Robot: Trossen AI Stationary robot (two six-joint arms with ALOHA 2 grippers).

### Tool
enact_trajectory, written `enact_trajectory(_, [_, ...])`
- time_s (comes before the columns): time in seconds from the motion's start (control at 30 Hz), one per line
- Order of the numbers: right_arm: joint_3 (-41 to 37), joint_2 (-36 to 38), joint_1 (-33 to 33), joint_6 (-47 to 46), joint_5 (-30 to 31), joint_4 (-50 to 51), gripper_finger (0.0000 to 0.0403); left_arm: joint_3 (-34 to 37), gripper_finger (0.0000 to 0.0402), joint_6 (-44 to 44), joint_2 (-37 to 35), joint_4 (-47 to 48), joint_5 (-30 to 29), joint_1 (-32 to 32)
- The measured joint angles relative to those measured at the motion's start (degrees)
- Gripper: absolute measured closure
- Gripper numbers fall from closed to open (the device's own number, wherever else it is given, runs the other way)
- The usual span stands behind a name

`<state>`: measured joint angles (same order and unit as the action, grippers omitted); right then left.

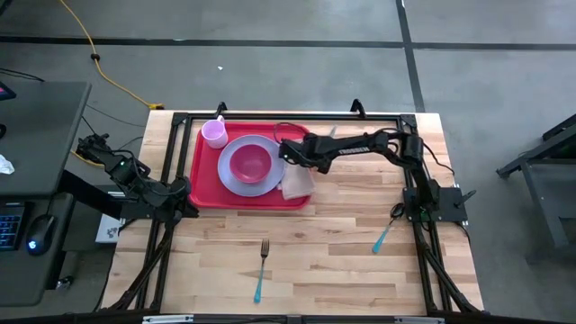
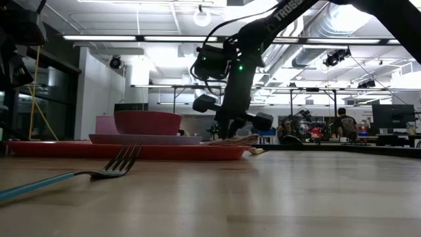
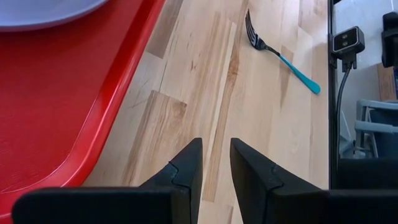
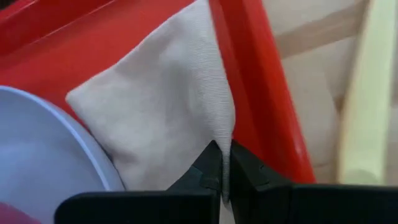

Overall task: Set up tray
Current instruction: Put the brown napkin on the red tray to the right of the purple plate

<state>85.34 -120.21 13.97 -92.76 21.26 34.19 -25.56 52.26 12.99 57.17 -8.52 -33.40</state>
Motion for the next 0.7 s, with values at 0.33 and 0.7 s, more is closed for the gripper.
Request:
enact_trajectory(0.33, [0.26, -3.19, -2.29, -1.38, -1.02, -2.99, 0.0403, 0.00, 0.0291, -0.16, 0.00, 0.02, 0.26, -0.01])
enact_trajectory(0.7, [1.03, -2.88, -1.86, -1.43, -2.09, 1.32, 0.0403, 0.00, 0.0291, -1.20, 0.00, -0.01, 1.58, 0.01])
